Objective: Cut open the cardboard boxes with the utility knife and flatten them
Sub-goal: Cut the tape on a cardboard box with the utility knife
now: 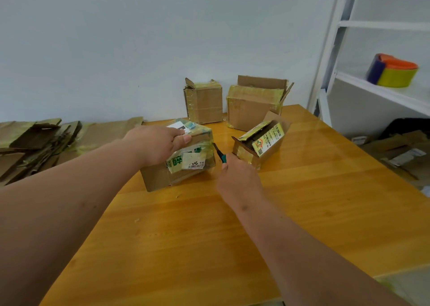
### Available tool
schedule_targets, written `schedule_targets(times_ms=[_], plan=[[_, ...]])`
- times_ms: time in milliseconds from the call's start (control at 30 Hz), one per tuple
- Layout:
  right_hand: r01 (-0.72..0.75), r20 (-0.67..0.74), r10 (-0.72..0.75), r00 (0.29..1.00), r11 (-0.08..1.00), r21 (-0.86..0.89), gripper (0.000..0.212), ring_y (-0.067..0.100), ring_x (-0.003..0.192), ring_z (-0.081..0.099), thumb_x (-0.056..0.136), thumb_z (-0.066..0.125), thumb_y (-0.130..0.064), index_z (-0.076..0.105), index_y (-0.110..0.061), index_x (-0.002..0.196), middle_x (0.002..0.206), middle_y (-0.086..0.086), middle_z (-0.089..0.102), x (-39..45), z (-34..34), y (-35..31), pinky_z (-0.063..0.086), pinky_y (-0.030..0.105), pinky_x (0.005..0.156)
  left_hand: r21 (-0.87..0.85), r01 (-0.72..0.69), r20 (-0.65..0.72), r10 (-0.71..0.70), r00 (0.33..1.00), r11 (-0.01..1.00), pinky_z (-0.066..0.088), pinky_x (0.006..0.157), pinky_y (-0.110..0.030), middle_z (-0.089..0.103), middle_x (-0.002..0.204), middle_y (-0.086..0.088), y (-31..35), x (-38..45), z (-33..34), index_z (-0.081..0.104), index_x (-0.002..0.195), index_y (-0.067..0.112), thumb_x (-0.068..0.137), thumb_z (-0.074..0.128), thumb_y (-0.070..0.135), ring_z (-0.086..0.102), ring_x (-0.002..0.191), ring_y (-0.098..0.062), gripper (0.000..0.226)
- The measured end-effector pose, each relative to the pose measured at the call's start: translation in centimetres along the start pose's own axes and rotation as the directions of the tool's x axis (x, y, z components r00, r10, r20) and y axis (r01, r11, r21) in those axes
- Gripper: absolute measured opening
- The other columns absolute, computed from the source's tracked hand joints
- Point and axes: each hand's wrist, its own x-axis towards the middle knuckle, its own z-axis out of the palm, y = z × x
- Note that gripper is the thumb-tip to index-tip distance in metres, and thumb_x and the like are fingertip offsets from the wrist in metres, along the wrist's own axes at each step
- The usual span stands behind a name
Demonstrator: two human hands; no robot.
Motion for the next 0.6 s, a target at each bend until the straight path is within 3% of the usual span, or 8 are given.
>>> schedule_targets(times_ms=[67, 267, 333, 467, 600], plan=[[-0.019, 0.011, 0.019, 1.000, 1.000, -0.009, 0.016, 0.018, 0.083, 0.055, 0.104, 0.037, -0.019, 0.051, -0.016, 0.110, 0.085, -0.003, 0.051, -0.1, 0.0, 0.2, 0.038, 0.029, 0.058, 0.009, -0.012, 0.010, 0.012, 1.000, 1.000, 0.044, 0.082, -0.035, 0.053, 0.140, -0.003, 0.1, -0.1, 0.0, 0.035, 0.147, 0.039, 0.096, 0.013, 0.063, 0.051, 0.123, -0.027, 0.060], [-0.056, 0.058, 0.061, 0.996, 0.995, -0.080, 0.015, 0.017, 0.082, 0.051, 0.101, 0.041, -0.017, 0.049, -0.020, 0.114, 0.086, -0.004, 0.048, -0.8, -0.1, 0.1, 0.042, 0.028, 0.061, 0.029, -0.020, 0.040, 0.019, 0.999, 0.999, 0.044, 0.085, -0.034, 0.052, 0.141, -0.003, 0.6, -0.6, -0.2, 0.034, 0.148, 0.038, 0.098, 0.014, 0.060, 0.051, 0.123, -0.026, 0.058], [-0.077, 0.095, 0.088, 0.992, 0.990, -0.116, 0.007, 0.013, 0.077, 0.054, 0.101, 0.042, -0.018, 0.048, -0.020, 0.100, 0.079, -0.007, 0.046, -1.3, 0.0, 0.3, 0.048, 0.028, 0.064, 0.017, -0.017, 0.015, 0.016, 1.000, 1.000, 0.046, 0.085, -0.035, 0.057, 0.134, -0.006, 0.8, -0.9, 0.1, 0.038, 0.146, 0.034, 0.099, 0.015, 0.058, 0.054, 0.117, -0.027, 0.057], [0.045, 0.174, 0.001, 0.985, 0.965, -0.258, 0.014, 0.010, 0.067, 0.056, 0.100, 0.039, -0.017, 0.052, -0.020, 0.106, 0.078, -0.004, 0.055, -2.8, 0.9, 0.6, 0.047, 0.025, 0.058, -0.237, 0.074, -0.081, -0.096, 0.992, 0.969, 0.047, 0.079, -0.036, 0.061, 0.102, -0.008, -1.0, -0.3, -1.9, 0.055, 0.126, 0.018, 0.099, 0.016, 0.057, 0.056, 0.094, -0.027, 0.061], [-0.034, 0.142, 0.059, 0.988, 0.984, -0.175, 0.013, 0.008, 0.064, 0.055, 0.101, 0.038, -0.022, 0.051, -0.023, 0.103, 0.078, -0.006, 0.055, -1.7, 0.5, 0.6, 0.052, 0.028, 0.060, -0.281, 0.050, -0.055, -0.068, 0.996, 0.958, 0.038, 0.082, -0.033, 0.061, 0.110, -0.009, -2.7, -0.7, -2.7, 0.057, 0.124, 0.020, 0.098, 0.018, 0.058, 0.052, 0.100, -0.026, 0.061]])
